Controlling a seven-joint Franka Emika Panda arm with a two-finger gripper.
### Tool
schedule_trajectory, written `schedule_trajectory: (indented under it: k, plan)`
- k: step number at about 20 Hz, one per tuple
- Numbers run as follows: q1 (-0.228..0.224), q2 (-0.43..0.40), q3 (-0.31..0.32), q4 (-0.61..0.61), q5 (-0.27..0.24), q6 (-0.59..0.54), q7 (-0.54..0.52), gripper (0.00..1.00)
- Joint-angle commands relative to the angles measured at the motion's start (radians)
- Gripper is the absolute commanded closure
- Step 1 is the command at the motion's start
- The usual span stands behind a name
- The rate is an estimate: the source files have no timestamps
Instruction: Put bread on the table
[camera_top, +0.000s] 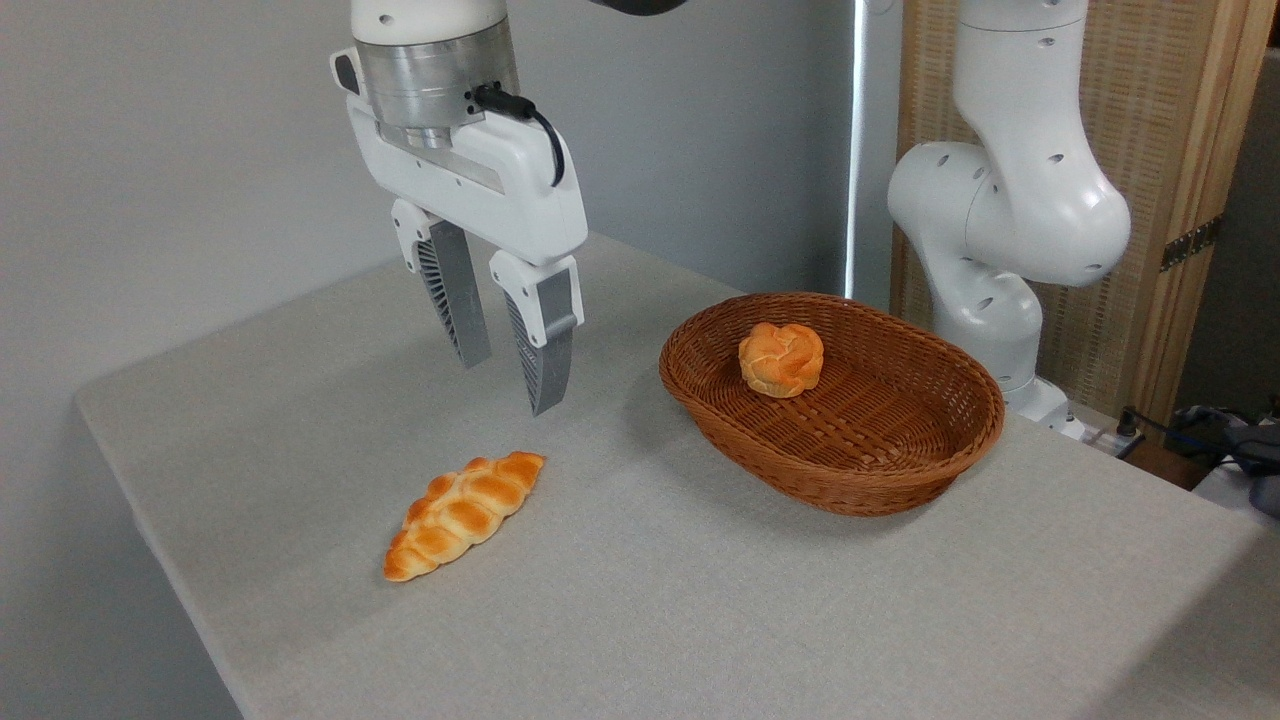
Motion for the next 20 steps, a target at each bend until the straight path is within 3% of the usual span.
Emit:
schedule_trajectory:
  k: [1, 20]
  plan:
    - [0.015, -0.007, -0.018, 0.02, 0.02, -0.027, -0.016, 0.0]
    - [0.013, -0.032, -0.02, 0.019, 0.044, -0.095, 0.023, 0.0]
